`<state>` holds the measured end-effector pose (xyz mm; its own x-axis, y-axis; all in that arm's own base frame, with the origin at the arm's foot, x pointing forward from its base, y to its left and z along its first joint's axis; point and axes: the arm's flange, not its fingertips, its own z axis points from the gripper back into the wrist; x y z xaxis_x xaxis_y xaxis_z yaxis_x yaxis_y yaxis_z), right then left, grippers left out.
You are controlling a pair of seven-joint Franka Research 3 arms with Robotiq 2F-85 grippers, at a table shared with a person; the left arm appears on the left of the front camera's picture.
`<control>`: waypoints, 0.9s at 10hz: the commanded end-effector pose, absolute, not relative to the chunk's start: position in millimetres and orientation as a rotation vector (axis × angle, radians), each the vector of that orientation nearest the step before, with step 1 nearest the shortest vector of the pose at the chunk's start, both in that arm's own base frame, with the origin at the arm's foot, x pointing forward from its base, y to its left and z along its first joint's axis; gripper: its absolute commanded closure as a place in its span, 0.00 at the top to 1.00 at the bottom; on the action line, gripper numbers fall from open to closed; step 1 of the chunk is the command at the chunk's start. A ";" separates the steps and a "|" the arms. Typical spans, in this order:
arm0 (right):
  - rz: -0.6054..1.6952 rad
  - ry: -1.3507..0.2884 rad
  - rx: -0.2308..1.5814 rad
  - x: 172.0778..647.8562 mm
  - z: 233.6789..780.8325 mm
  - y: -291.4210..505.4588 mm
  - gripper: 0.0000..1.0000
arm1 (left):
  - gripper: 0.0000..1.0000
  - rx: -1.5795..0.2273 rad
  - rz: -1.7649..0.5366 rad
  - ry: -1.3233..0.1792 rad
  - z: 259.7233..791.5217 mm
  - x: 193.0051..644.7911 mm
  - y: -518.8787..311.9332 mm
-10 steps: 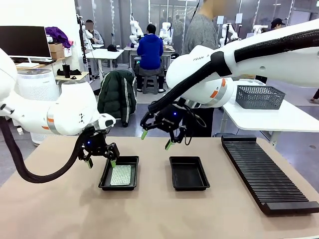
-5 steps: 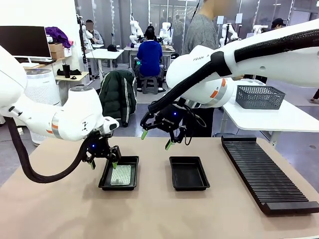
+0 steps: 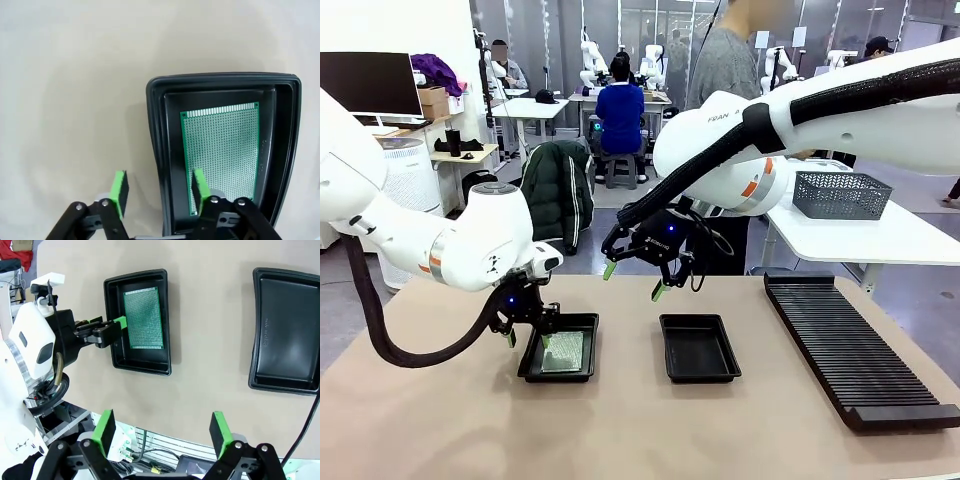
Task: Inspect and transfer BCBs to ESD trays.
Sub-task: Pick up the ESD tray and place it on the left side of the table.
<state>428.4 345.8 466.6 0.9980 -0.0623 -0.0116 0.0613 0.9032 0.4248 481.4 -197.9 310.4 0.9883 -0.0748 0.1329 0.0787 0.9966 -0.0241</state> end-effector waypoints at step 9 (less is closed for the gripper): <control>-0.079 -0.004 0.433 428.4 467.8 345.7 1.00 | 0.04 0.008 -0.060 -0.162 324.2 484.5 -204.3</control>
